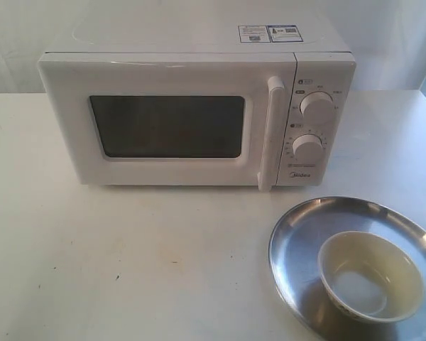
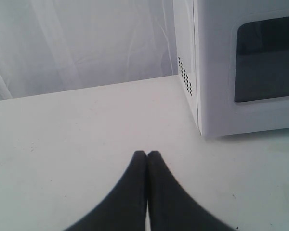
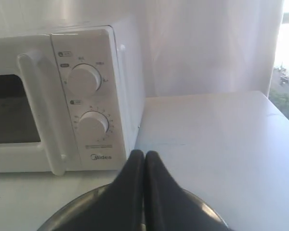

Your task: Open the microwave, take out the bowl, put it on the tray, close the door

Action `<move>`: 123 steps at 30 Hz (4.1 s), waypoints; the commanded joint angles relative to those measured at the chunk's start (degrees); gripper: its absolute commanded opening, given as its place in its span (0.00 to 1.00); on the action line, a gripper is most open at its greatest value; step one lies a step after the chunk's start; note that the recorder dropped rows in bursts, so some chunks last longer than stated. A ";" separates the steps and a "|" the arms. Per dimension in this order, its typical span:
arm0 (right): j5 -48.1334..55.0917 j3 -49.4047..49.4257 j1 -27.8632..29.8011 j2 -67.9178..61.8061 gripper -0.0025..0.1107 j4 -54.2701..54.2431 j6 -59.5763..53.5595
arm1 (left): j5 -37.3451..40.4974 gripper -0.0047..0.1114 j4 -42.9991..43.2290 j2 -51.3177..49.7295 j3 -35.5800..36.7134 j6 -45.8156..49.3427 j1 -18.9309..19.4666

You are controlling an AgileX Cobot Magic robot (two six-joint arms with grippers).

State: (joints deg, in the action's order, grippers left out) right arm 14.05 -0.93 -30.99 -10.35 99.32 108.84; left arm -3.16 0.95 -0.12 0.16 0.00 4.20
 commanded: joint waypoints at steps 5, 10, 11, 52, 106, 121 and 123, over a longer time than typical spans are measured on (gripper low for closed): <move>2.36 0.39 0.21 3.53 0.02 -24.23 -30.74 | -0.21 0.04 -0.55 0.12 -0.16 0.00 -0.23; 2.61 0.30 0.40 10.35 0.02 -40.77 -49.61 | -0.21 0.04 -0.55 0.12 -0.16 0.00 -0.23; 2.20 0.15 0.52 10.35 0.02 -41.16 -50.74 | -0.21 0.04 -0.55 0.12 -0.16 0.00 -0.23; -9.79 0.93 15.60 10.35 0.02 -96.08 -107.01 | -0.21 0.04 -0.55 0.12 -0.16 0.00 -0.23; -3.99 0.93 16.63 10.35 0.02 -97.39 -109.70 | -0.21 0.04 -0.55 0.12 -0.16 0.00 -0.23; -3.99 0.93 16.63 10.35 0.02 -97.39 -109.70 | -0.21 0.04 -0.55 0.12 -0.16 0.00 -0.23; -3.99 0.93 16.63 10.35 0.02 -97.39 -109.70 | -0.21 0.04 -0.55 0.12 -0.16 0.00 -0.23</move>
State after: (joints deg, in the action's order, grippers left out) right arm 10.38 -0.24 -14.79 -0.32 2.19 -0.44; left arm -3.16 0.95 -0.12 0.16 0.00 4.20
